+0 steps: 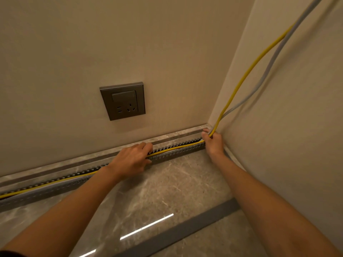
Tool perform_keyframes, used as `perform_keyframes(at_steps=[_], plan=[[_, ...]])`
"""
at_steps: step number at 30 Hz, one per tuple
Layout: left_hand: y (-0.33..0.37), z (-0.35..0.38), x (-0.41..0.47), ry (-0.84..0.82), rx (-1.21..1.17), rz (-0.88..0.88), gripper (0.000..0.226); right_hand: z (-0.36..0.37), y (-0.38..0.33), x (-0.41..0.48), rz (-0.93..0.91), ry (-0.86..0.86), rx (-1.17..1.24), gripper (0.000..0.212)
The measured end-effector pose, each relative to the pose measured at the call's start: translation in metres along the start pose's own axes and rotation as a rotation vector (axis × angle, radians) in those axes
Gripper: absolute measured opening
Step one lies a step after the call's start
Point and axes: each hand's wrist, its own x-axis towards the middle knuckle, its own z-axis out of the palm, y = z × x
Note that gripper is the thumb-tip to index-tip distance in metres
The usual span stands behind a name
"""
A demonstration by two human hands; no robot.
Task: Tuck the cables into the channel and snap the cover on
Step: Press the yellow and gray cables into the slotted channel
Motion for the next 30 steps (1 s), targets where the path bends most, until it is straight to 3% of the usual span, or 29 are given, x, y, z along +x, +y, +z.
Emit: perform_keyframes(at_steps=[4, 9, 13, 19, 24, 28, 30], plan=[[0.001, -0.002, 0.001, 0.021, -0.036, -0.020, 0.029, -0.005, -0.003, 0.003, 0.063, -0.003, 0.118, 0.025], [0.003, -0.002, 0.005, 0.032, -0.007, -0.020, 0.050, -0.012, -0.003, 0.013, 0.098, -0.005, 0.129, 0.026], [0.006, 0.005, 0.008, 0.005, 0.098, 0.034, 0.041, -0.016, 0.005, 0.026, 0.164, 0.123, 0.105, 0.034], [0.003, 0.005, 0.006, 0.092, 0.033, 0.027, 0.039, -0.019, 0.000, 0.021, 0.086, 0.052, 0.025, 0.033], [-0.001, 0.005, 0.004, 0.082, -0.003, 0.005, 0.041, -0.017, -0.006, 0.019, 0.207, -0.116, 0.301, 0.024], [-0.001, 0.005, 0.005, 0.086, -0.002, -0.003, 0.040, -0.019, -0.007, 0.024, 0.228, -0.075, 0.406, 0.010], [0.000, 0.004, 0.006, 0.105, 0.000, -0.007, 0.039, -0.016, -0.006, 0.029, 0.263, -0.052, 0.446, 0.016]])
